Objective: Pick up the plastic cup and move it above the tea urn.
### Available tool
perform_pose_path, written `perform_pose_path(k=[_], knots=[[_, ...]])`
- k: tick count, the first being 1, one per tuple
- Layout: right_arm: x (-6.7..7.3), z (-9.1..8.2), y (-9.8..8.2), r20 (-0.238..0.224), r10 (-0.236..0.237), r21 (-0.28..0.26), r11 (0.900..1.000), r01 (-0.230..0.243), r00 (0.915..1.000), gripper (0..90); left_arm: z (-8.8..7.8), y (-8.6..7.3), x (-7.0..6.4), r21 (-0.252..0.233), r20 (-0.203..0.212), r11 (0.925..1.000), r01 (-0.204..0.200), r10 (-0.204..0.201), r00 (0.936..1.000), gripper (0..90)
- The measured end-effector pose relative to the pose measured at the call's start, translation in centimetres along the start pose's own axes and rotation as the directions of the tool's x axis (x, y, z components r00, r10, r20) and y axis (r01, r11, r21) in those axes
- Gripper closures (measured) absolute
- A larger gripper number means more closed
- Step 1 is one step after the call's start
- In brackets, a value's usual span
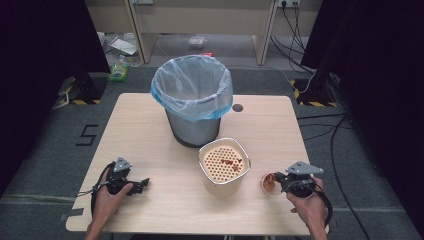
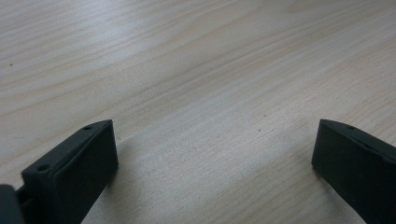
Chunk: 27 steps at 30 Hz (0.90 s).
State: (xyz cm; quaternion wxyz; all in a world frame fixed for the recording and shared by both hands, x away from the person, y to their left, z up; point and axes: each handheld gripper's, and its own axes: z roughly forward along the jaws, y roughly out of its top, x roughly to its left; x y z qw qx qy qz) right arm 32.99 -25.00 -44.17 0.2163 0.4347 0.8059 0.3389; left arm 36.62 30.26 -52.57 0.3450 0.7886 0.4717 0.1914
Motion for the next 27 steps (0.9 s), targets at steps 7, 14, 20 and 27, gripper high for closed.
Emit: perform_pose_path(k=[7, 14, 20, 27], knots=[[-0.8, -0.8, 1.7, 0.072, -0.031, -0.074, 0.997, 0.037, 0.9969, 87.8, 0.0, 0.0, 0.0, 0.000, 0.001, 1.0000, -0.001, 0.001, 1.0000, 0.0], [-1.4, -1.3, 4.9, 0.144, -0.067, -0.172, 0.981, 0.092, 0.9873, 87.8, 0.0, 0.0, 0.0, 0.000, 0.002, 1.0000, -0.003, 0.003, 1.0000, 0.0], [-1.3, -1.1, 6.6, 0.180, -0.092, -0.214, 0.968, 0.130, 0.9794, 87.7, 0.1, 0.1, 0.0, 0.001, 0.003, 1.0000, -0.007, 0.007, 1.0000, 0.0], [-0.3, -1.1, 8.8, 0.213, -0.144, -0.272, 0.941, 0.200, 0.9664, 87.8, 0.1, 0.1, 0.0, 0.002, 0.003, 1.0000, -0.006, 0.006, 1.0000, 0.0]])
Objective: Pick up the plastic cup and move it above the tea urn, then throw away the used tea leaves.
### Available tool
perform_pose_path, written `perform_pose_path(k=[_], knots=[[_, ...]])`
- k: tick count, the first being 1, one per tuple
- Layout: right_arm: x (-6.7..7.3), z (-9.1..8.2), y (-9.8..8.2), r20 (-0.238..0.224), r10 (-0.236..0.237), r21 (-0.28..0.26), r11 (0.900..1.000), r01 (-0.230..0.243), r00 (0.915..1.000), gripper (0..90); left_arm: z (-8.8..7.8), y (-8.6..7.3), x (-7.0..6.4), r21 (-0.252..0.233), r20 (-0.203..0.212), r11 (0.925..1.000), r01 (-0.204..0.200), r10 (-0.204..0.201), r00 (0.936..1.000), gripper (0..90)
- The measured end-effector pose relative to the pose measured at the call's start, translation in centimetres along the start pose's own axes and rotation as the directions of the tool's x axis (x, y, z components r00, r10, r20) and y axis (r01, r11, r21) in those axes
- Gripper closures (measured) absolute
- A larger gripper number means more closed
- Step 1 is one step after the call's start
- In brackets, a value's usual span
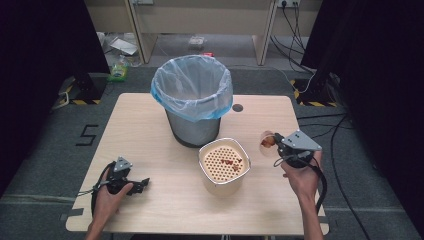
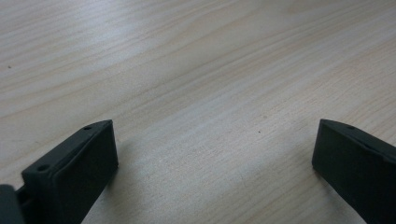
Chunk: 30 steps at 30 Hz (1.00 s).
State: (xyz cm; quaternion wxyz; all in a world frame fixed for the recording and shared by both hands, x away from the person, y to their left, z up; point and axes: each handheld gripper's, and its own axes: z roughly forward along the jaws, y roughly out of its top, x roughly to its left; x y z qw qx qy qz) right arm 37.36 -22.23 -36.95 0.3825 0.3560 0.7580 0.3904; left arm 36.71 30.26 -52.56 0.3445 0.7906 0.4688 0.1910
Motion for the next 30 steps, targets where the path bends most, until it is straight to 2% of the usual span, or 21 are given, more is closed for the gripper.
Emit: perform_pose_path(k=[1, 5, 8, 10, 11, 12, 15, 16, 19, 20, 21, 22, 23, 24, 26, 27, 28, 29, 30], knots=[[0.2, 0.2, 0.6, 0.005, -0.018, -0.021, 1.000, 0.018, 0.9998, 87.8, 0.0, 0.0, 0.0, 0.000, 0.000, 1.0000, 0.000, 0.000, 1.0000, 0.0], [0.8, 0.5, 1.5, 0.015, -0.049, -0.049, 0.998, 0.050, 0.9987, 87.8, 0.0, 0.0, 0.0, 0.000, 0.000, 1.0000, 0.000, 0.000, 1.0000, 0.0], [1.9, 1.0, 2.6, 0.033, -0.105, -0.093, 0.990, 0.108, 0.9939, 87.9, 0.0, 0.0, 0.0, 0.000, 0.000, 1.0000, 0.000, 0.000, 1.0000, 0.0], [2.2, 1.1, 2.8, 0.039, -0.120, -0.101, 0.987, 0.124, 0.9920, 87.9, 0.0, 0.0, 0.0, 0.000, 0.000, 1.0000, 0.000, 0.000, 1.0000, 0.0], [2.9, 1.4, 3.4, 0.056, -0.168, -0.124, 0.977, 0.174, 0.9842, 88.0, 0.0, 0.0, 0.0, 0.000, 0.000, 1.0000, 0.000, 0.000, 1.0000, 0.0], [2.9, 1.4, 3.4, 0.056, -0.168, -0.124, 0.977, 0.174, 0.9842, 88.0, 0.0, 0.0, 0.0, 0.000, 0.000, 1.0000, 0.000, 0.000, 1.0000, 0.0], [4.1, 1.8, 4.3, 0.080, -0.221, -0.152, 0.961, 0.231, 0.9720, 88.1, 0.0, 0.0, 0.0, 0.000, 0.000, 1.0000, 0.000, 0.000, 1.0000, 0.0], [4.5, 1.9, 4.6, 0.089, -0.247, -0.163, 0.952, 0.259, 0.9649, 88.1, 0.0, 0.0, 0.0, 0.000, 0.000, 1.0000, 0.000, 0.000, 1.0000, 0.0], [5.7, 2.4, 5.3, 0.100, -0.295, -0.197, 0.930, 0.309, 0.9503, 88.1, 0.0, 0.0, 0.0, -0.001, 0.000, 1.0000, 0.000, 0.000, 1.0000, 0.0], [6.5, 2.7, 5.5, 0.126, -0.336, -0.210, 0.911, 0.356, 0.9335, 88.2, 0.0, 0.0, 0.0, 0.000, 0.000, 1.0000, 0.000, 0.000, 1.0000, 0.0], [6.8, 2.8, 5.5, 0.135, -0.348, -0.221, 0.902, 0.370, 0.9278, 88.1, 0.0, 0.0, 0.0, -0.001, 0.000, 1.0000, -0.001, 0.001, 1.0000, 0.0], [6.8, 2.8, 5.5, 0.135, -0.348, -0.221, 0.902, 0.370, 0.9278, 88.1, 0.0, 0.0, 0.0, -0.001, 0.000, 1.0000, -0.001, 0.001, 1.0000, 0.0], [7.0, 2.9, 5.5, 0.139, -0.353, -0.229, 0.898, 0.377, 0.9253, 88.1, 0.0, 0.0, 0.0, -0.001, 0.000, 1.0000, -0.001, 0.001, 1.0000, 0.0], [7.4, 3.0, 5.5, 0.165, -0.381, -0.237, 0.880, 0.411, 0.9099, 88.2, 0.0, 0.0, 0.0, -0.001, 0.000, 1.0000, -0.001, 0.001, 1.0000, 0.0], [7.8, 2.9, 5.5, 0.200, -0.410, -0.236, 0.861, 0.450, 0.8896, 88.3, 0.0, 0.0, 0.0, -0.001, 0.000, 1.0000, -0.001, 0.001, 1.0000, 0.0], [8.1, 2.5, 5.6, 0.235, -0.434, -0.249, 0.838, 0.486, 0.8697, 88.3, 0.0, 0.0, 0.0, 0.000, 0.000, 1.0000, -0.001, 0.001, 1.0000, 0.0], [8.1, 2.5, 5.6, 0.235, -0.434, -0.249, 0.838, 0.486, 0.8697, 88.3, 0.0, 0.0, 0.0, 0.000, 0.000, 1.0000, -0.001, 0.001, 1.0000, 0.0], [8.3, 2.3, 5.7, 0.253, -0.446, -0.255, 0.826, 0.503, 0.8589, 88.3, 0.0, 0.0, 0.0, 0.000, 0.000, 1.0000, -0.001, 0.001, 1.0000, 0.0], [8.7, 1.6, 5.9, 0.298, -0.455, -0.270, 0.803, 0.532, 0.8389, 88.3, 0.0, 0.0, 0.0, 0.000, 0.001, 1.0000, 0.000, 0.000, 1.0000, 0.0]])
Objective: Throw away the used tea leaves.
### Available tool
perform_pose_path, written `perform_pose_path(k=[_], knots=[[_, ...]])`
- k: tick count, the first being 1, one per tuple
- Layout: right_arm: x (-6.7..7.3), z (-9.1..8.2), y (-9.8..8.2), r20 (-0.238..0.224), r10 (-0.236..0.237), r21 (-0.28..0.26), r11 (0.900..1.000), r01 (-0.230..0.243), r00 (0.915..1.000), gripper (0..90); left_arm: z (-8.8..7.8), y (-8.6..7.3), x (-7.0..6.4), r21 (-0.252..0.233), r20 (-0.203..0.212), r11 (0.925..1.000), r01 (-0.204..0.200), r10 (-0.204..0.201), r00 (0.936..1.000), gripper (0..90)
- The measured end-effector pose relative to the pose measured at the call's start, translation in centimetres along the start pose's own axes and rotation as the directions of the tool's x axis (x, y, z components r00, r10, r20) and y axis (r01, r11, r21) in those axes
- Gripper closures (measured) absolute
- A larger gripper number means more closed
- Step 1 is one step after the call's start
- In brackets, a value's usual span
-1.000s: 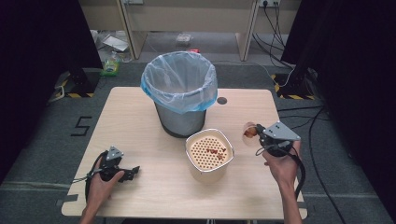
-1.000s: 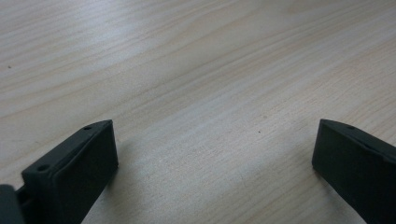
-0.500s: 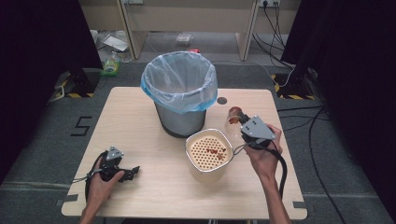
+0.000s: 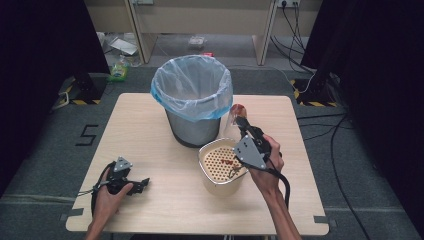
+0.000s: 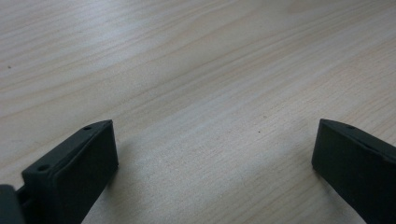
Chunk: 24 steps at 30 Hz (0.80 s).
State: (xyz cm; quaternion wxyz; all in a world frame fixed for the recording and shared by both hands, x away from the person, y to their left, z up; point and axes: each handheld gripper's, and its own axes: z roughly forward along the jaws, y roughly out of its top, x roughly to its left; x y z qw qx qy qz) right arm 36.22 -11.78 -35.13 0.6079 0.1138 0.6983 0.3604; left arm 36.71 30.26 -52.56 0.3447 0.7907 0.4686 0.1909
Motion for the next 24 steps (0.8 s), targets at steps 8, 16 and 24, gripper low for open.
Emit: perform_pose_path(k=[8, 16, 24], knots=[[2.9, 0.9, -0.8, 0.052, -0.241, 0.006, 0.970, 0.241, 0.9691, 88.5, 0.0, 0.0, 0.0, 0.000, 0.000, 1.0000, 0.000, 0.000, 1.0000, 0.0], [4.1, 0.9, -1.2, 0.096, -0.322, -0.005, 0.946, 0.324, 0.9419, 88.6, 0.0, 0.0, 0.0, 0.000, 0.000, 1.0000, 0.000, 0.000, 1.0000, 0.0], [5.1, 0.4, -1.5, 0.125, -0.375, -0.033, 0.924, 0.381, 0.9187, 88.8, 0.0, 0.0, 0.0, 0.000, 0.000, 1.0000, 0.000, 0.000, 1.0000, 0.0]])
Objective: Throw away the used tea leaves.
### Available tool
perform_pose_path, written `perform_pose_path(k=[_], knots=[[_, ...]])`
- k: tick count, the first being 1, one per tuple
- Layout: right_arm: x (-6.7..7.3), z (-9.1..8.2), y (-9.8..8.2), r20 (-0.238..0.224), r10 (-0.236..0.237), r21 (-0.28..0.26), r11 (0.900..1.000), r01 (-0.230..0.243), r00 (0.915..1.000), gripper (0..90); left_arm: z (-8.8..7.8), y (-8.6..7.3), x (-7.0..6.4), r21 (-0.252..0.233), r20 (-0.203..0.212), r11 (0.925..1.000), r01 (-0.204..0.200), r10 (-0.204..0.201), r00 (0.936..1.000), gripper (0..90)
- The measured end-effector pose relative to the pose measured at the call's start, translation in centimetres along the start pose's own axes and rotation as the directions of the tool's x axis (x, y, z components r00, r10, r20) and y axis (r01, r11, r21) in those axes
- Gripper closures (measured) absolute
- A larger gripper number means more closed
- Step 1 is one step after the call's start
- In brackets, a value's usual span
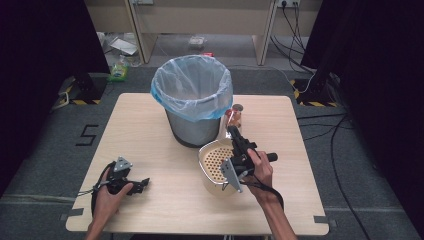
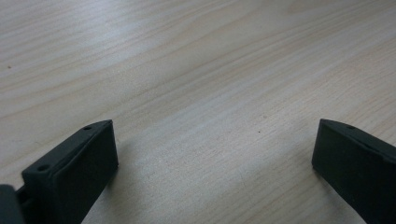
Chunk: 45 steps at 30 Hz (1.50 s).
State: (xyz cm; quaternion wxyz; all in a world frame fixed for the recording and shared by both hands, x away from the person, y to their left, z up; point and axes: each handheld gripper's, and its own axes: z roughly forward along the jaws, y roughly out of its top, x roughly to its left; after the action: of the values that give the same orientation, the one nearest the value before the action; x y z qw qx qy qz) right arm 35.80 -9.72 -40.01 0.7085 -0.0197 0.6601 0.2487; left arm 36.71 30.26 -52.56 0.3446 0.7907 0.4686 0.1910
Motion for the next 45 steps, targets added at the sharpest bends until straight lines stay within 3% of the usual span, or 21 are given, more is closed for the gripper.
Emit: perform_pose_path(k=[2, 3, 6, 9, 17, 19, 20, 21, 22, 24, 25, 28, 32, 39, 40, 42, 43, 44, 45], knots=[[0.2, 0.0, -0.1, 0.003, 0.018, 0.008, 1.000, -0.018, 0.9998, 88.8, 0.0, 0.0, 0.0, 0.000, 0.000, 1.0000, 0.000, 0.000, 1.0000, 0.0], [0.3, -0.1, -0.1, 0.007, -0.013, -0.001, 1.000, 0.013, 0.9999, 88.8, 0.0, 0.0, 0.0, 0.000, 0.000, 1.0000, 0.000, 0.000, 1.0000, 0.0], [0.5, -0.4, -0.2, 0.029, -0.030, -0.019, 0.999, 0.031, 0.9991, 88.8, 0.0, 0.0, 0.0, 0.000, 0.000, 1.0000, 0.000, 0.000, 1.0000, 0.0], [1.0, -0.3, -0.2, 0.037, -0.099, -0.034, 0.994, 0.100, 0.9944, 88.8, 0.0, 0.0, 0.0, -0.002, 0.000, 1.0000, 0.003, -0.003, 1.0000, 0.0], [1.3, -0.4, -0.3, 0.032, -0.095, -0.037, 0.995, 0.096, 0.9950, 88.7, 0.0, 0.0, 0.0, -0.001, 0.000, 1.0000, 0.001, -0.001, 1.0000, 0.0], [1.2, -0.5, -0.1, 0.050, -0.116, -0.050, 0.992, 0.118, 0.9920, 88.8, 0.0, 0.0, 0.0, -0.001, 0.000, 1.0000, 0.001, -0.001, 1.0000, 0.0], [1.2, -0.3, -0.3, 0.037, -0.090, -0.027, 0.996, 0.091, 0.9953, 88.7, 0.0, 0.0, 0.0, -0.001, 0.000, 1.0000, 0.001, -0.001, 1.0000, 0.0], [1.1, -0.5, -0.1, 0.045, -0.079, -0.045, 0.996, 0.081, 0.9958, 88.8, 0.0, 0.0, 0.0, 0.000, 0.000, 1.0000, 0.000, 0.000, 1.0000, 0.0], [1.0, -0.7, 0.1, 0.060, -0.100, -0.067, 0.992, 0.104, 0.9931, 88.8, 0.0, 0.0, 0.0, 0.000, 0.000, 1.0000, 0.000, 0.000, 1.0000, 0.0], [1.2, -0.2, -0.4, 0.030, -0.081, -0.028, 0.996, 0.082, 0.9963, 88.8, 0.0, 0.0, 0.0, -0.001, 0.000, 1.0000, 0.001, -0.001, 1.0000, 0.0], [1.1, -0.6, -0.2, 0.038, -0.098, -0.050, 0.994, 0.100, 0.9945, 88.8, 0.0, 0.0, 0.0, -0.001, 0.000, 1.0000, 0.002, -0.002, 1.0000, 0.0], [0.7, -0.8, 0.0, 0.064, -0.087, -0.066, 0.994, 0.091, 0.9941, 88.8, 0.0, 0.0, 0.0, -0.002, 0.000, 1.0000, 0.003, -0.003, 1.0000, 0.0], [1.5, -0.5, -0.2, 0.058, -0.134, -0.062, 0.989, 0.137, 0.9893, 88.8, 0.0, 0.0, 0.0, -0.001, 0.000, 1.0000, 0.001, -0.001, 1.0000, 0.0], [0.9, -0.5, 0.1, 0.064, -0.117, -0.058, 0.991, 0.120, 0.9911, 88.7, 0.0, 0.0, 0.0, 0.000, 0.000, 1.0000, 0.000, 0.000, 1.0000, 0.0], [0.8, -0.4, 0.0, 0.058, -0.098, -0.055, 0.993, 0.101, 0.9935, 88.7, 0.0, 0.0, 0.0, 0.000, 0.000, 1.0000, 0.000, 0.000, 1.0000, 0.0], [0.5, -0.2, -0.4, 0.027, -0.013, -0.032, 0.999, 0.014, 0.9996, 88.6, 0.0, 0.0, 0.0, 0.000, 0.000, 1.0000, 0.000, 0.000, 1.0000, 0.0], [-0.2, 0.0, -0.7, -0.014, 0.102, 0.009, 0.995, -0.102, 0.9947, 88.5, 0.0, 0.0, 0.0, 0.000, 0.000, 1.0000, 0.000, 0.000, 1.0000, 0.0], [-0.2, 0.0, -0.7, -0.014, 0.102, 0.009, 0.995, -0.102, 0.9947, 88.5, 0.0, 0.0, 0.0, 0.000, 0.000, 1.0000, 0.000, 0.000, 1.0000, 0.0], [-0.5, 0.2, -0.9, -0.035, 0.173, 0.043, 0.984, -0.171, 0.9843, 88.5, 0.0, 0.0, 0.0, 0.000, 0.000, 1.0000, 0.000, 0.000, 1.0000, 0.0]])
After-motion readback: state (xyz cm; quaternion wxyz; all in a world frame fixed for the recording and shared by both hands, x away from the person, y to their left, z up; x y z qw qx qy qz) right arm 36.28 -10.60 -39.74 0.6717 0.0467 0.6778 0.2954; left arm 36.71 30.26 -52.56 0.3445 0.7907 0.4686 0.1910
